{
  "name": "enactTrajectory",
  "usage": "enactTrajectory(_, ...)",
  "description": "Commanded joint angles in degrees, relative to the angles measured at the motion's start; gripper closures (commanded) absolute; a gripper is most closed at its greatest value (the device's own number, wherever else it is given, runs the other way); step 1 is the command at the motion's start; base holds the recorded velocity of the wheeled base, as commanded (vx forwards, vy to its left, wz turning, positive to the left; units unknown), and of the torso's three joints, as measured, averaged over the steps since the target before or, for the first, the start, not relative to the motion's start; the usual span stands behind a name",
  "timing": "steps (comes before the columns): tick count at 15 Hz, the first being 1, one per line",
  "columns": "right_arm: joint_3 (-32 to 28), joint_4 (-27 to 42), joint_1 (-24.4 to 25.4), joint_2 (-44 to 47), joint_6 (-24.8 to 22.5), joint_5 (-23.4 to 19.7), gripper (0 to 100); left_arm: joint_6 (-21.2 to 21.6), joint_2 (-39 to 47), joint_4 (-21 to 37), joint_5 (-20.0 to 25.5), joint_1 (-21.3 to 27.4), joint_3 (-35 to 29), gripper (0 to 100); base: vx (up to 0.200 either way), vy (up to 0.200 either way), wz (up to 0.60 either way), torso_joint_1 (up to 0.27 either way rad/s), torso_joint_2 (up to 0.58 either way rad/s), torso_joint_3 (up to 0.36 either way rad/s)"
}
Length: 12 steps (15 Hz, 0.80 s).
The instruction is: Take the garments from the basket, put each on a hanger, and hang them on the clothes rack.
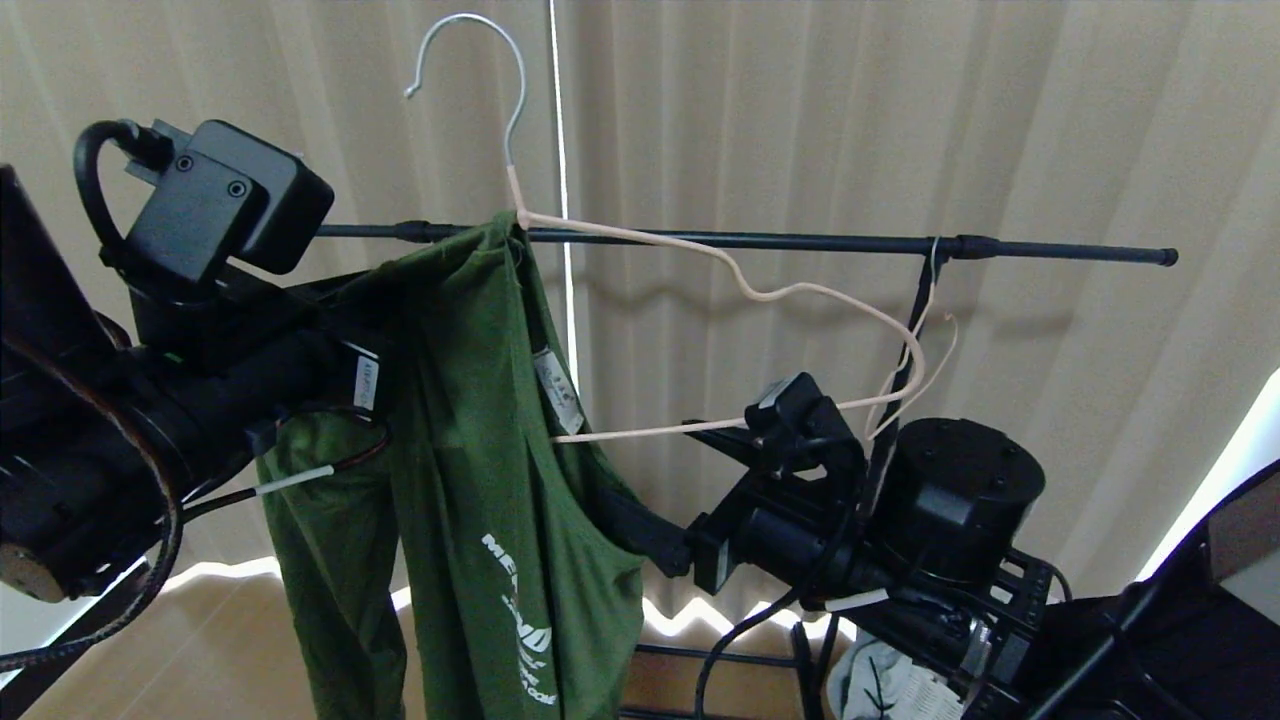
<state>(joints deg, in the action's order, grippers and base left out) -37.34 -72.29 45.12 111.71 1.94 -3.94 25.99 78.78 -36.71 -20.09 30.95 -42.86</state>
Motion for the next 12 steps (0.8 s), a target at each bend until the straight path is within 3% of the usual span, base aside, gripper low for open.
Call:
enactTrajectory(1,-0.19,-0.13,-0.29,1.31,0.0,-0.02,0,0.03,-0.2,-0.03,-0.04,0.34,0.06,100,0.0,0.0,0.0,0.0,0.0,0.0)
enactTrajectory(6,3.94,-0.13,-0.21,1.31,0.0,-0.02,0,-0.06,-0.2,-1.53,-0.04,0.25,-0.12,100,0.0,0.0,0.0,0.0,0.0,0.0)
enactTrajectory(7,8.25,-0.22,-0.56,1.05,0.0,-0.02,0,0.03,-0.73,-2.58,0.05,0.25,-0.12,100,0.0,0.0,0.0,0.0,0.0,0.0)
enactTrajectory(9,10.71,-0.31,-1.88,0.79,0.0,0.07,0,0.03,-1.08,-2.58,0.14,0.25,-0.03,100,0.0,0.0,0.0,0.0,0.0,0.0)
enactTrajectory(12,11.68,-0.31,-3.55,0.35,0.0,2.62,0,0.29,-1.17,-2.58,0.05,-0.19,0.06,100,0.0,0.0,0.0,0.0,0.0,0.0)
